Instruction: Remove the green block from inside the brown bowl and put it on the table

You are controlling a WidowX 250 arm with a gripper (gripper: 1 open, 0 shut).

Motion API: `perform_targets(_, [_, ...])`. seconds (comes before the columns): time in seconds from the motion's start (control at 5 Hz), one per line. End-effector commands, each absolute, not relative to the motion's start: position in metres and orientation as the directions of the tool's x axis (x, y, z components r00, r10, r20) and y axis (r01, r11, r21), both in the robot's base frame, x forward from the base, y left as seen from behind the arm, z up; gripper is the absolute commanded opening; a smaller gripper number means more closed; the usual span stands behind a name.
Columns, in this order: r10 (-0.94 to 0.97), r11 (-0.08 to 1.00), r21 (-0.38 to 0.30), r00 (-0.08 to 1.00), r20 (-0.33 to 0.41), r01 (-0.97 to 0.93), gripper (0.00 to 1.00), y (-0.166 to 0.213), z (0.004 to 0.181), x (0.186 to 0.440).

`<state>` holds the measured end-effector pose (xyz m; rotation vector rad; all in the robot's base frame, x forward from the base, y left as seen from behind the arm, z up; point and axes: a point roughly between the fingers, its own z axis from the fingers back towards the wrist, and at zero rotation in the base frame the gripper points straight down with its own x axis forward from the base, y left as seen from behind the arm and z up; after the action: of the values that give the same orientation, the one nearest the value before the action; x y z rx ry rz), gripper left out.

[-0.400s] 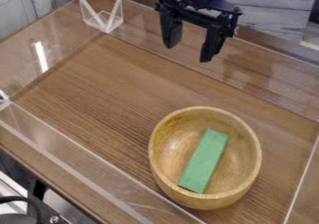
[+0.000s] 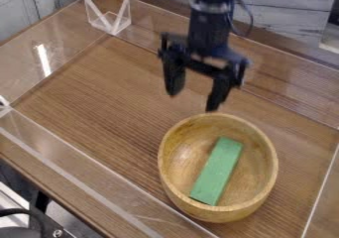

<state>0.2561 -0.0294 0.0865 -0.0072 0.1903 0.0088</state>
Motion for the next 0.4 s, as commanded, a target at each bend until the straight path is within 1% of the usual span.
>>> perform_targets(0.0, [0.01,1.0,-0.02,0.999,-0.034,-0.011,1.0,-0.047,0.115,0.245])
perform_targets(0.2, [0.021,1.0,-0.018,1.0,-0.008,-0.021,1.0,-0.059,0.113,0.235])
